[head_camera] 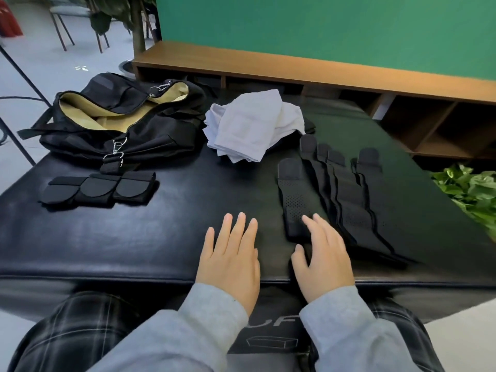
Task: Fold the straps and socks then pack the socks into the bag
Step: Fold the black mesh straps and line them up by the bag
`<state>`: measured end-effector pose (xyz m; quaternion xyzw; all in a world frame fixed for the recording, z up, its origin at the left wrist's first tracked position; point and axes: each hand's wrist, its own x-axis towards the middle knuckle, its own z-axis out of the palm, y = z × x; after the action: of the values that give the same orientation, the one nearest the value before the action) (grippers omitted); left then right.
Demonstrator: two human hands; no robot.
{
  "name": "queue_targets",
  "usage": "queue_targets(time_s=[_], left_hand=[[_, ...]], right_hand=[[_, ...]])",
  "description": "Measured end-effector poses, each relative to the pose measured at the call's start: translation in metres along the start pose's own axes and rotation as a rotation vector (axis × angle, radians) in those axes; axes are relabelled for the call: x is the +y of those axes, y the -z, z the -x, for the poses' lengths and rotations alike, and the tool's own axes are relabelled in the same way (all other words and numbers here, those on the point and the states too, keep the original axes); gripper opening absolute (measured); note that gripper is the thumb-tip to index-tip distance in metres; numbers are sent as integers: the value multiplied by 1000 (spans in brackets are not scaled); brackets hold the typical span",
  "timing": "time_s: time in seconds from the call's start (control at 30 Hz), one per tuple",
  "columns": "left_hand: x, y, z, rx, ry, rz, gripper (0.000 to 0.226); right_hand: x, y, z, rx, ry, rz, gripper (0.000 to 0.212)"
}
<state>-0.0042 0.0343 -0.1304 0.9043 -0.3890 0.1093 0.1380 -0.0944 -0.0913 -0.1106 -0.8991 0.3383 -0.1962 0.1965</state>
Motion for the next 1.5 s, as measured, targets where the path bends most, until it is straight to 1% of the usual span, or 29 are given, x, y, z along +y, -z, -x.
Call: queue_targets(time_s=[0.07,0.13,0.2,0.27,0.33,0.4,0.47,0.53,0.57,0.67,0.8,0.87,0.93,1.0,1.03,1.1,1.2,1.27,1.33,1.4,1.5], left_hand=[[-5,-1,3,12,-56,-17,50],[-10,-2,5,26,-105,-23,48],[-10,-2,6,39,-111,-6,47],[-10,-2,7,51,-107,14,46],[-10,-2,7,60,-111,33,45],[-10,-2,7,73,-114,54,45],[-11,-2,6,89,-116,75,44],[-11,-2,6,105,-121,100,43],[-11,-2,6,113,-122,111,42],[-11,-1,6,121,-122,148,42],[-12,-1,8,109,-127,198,44],[-12,0,7,96,-123,215,46],[-12,0,7,93,-112,246,48],[-13,2,8,108,-111,322,48],[-14,3,9,124,-116,373,46],[-15,5,11,172,-128,466,38],[-17,5,11,226,-153,568,26],[-17,5,11,240,-144,659,24],[-19,5,10,236,-131,735,25],[-20,7,10,212,-119,793,27],[-24,13,8,184,-54,915,25]], right_hand=[[-2,1,1,13,15,-20,52],[-3,3,0,15,-16,-41,55],[-5,4,-2,-12,-49,-34,57],[-6,5,-3,-61,-47,27,57],[-6,5,-4,-78,-25,62,51],[-5,2,-3,-36,3,37,38],[-3,-3,1,57,40,7,27],[-2,-9,4,120,76,2,26],[-3,-11,6,119,90,-1,29],[-7,-14,7,69,121,-90,32],[-6,-14,6,89,225,-244,26],[-9,-14,8,58,218,-370,29],[-13,-15,11,74,209,-429,34],[-14,-18,14,117,266,-415,30],[-14,-19,15,112,287,-423,30],[-14,-19,17,57,289,-469,32],[-14,-17,17,-72,224,-512,33],[-13,-18,16,-112,238,-477,27],[-13,-21,14,-106,302,-372,22],[-13,-24,12,-67,364,-289,27],[-12,-26,10,-17,372,-226,29]])
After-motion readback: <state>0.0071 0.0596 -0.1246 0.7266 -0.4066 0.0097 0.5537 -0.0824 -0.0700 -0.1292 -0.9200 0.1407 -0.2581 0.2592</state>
